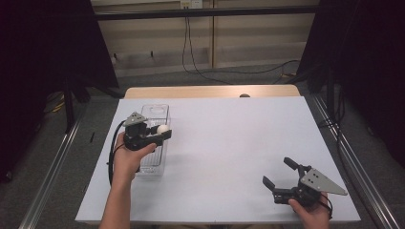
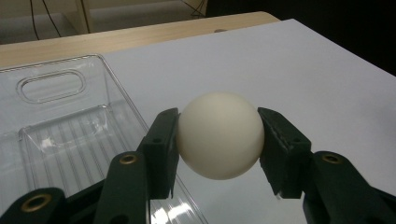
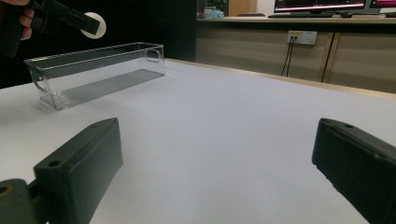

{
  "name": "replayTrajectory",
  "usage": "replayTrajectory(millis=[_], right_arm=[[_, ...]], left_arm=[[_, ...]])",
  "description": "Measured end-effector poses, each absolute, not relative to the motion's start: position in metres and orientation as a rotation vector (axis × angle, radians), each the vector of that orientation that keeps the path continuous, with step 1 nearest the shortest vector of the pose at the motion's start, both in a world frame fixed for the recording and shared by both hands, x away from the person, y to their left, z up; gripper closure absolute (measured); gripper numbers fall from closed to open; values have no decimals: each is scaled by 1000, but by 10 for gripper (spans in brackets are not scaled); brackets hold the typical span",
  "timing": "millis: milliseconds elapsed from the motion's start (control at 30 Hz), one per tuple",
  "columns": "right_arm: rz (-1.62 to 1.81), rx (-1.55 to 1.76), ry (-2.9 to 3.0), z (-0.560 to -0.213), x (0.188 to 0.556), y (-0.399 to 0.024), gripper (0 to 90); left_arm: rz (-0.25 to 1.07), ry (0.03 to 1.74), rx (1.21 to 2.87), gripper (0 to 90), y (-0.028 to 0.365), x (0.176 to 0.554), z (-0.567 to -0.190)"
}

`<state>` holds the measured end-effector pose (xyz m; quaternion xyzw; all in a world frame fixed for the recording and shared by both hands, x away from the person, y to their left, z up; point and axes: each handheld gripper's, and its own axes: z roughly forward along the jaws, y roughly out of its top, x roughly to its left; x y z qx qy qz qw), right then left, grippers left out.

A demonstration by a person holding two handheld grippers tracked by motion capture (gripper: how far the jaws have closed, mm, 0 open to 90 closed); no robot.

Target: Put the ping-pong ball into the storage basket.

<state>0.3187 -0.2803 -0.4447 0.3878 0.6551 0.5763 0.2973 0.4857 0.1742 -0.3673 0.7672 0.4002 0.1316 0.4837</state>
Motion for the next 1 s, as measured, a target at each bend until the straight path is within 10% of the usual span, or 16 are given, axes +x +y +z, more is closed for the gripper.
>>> replayTrajectory(millis=[1000], right_arm=[[1535,1034,1744,-446,320,-279,14]], left_arm=[[362,996,1883,511,182,488,-369]])
